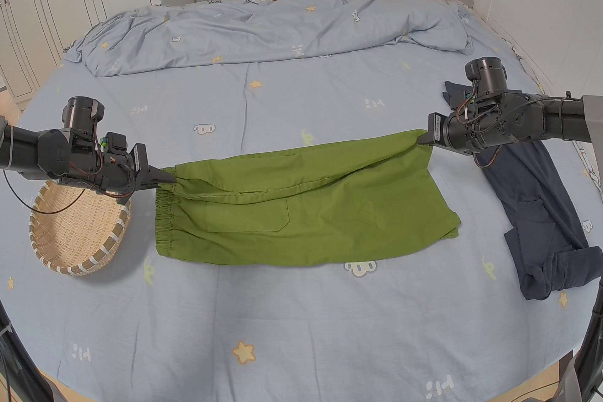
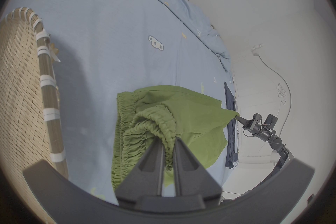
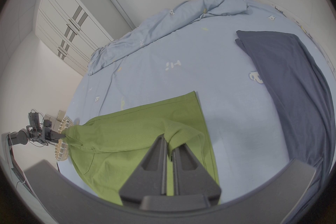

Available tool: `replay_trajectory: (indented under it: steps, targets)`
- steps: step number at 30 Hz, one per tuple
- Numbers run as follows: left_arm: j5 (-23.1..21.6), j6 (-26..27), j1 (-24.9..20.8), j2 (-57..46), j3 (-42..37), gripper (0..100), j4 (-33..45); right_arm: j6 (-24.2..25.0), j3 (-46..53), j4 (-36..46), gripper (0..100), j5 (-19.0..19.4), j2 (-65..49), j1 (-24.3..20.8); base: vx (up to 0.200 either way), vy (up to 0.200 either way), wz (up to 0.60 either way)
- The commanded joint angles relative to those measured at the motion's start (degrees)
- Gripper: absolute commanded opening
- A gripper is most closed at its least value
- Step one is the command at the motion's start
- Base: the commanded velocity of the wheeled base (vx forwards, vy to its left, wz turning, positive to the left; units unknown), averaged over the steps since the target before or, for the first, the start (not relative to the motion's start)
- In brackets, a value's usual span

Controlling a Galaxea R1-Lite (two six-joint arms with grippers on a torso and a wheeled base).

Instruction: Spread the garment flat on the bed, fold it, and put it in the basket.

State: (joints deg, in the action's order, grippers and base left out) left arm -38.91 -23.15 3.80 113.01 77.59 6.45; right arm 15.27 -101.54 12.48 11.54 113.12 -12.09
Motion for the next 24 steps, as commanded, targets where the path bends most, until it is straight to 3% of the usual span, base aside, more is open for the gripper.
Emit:
replay_trajectory:
  steps: [1,6,7,8,9,20,24]
  targets:
    - [0.0,0.0,-0.4,0.9,0.5,0,-0.1,0.0,0.1,-0.2,0,0.1,1.0,0.0,0.0,0.0,0.0]
    - [0.0,0.0,-0.4,1.6,1.6,0,-0.2,0.1,0.0,-0.3,0,0.1,1.8,-0.1,0.0,0.0,0.0]
    - [0.0,-0.1,-0.4,1.8,1.9,100,-0.2,0.1,-0.1,-0.4,0,0.1,1.8,-0.1,0.0,0.0,0.0]
    - [0.0,-0.1,-0.4,1.8,1.9,100,-0.2,0.1,-0.1,-0.4,0,0.1,1.8,-0.1,0.0,0.0,0.0]
    - [-0.1,-0.1,-0.5,1.9,2.2,100,-0.2,0.1,0.0,-0.5,100,0.1,1.9,-0.2,0.0,0.0,0.0]
    - [-0.3,-1.3,-3.1,2.4,3.3,100,-0.2,0.3,0.3,-2.5,100,0.1,1.7,0.0,0.0,0.0,0.0]
    - [-0.6,-5.0,-3.9,5.2,6.9,100,-0.6,0.4,0.2,-2.4,100,0.1,1.6,0.0,0.0,0.0,0.0]
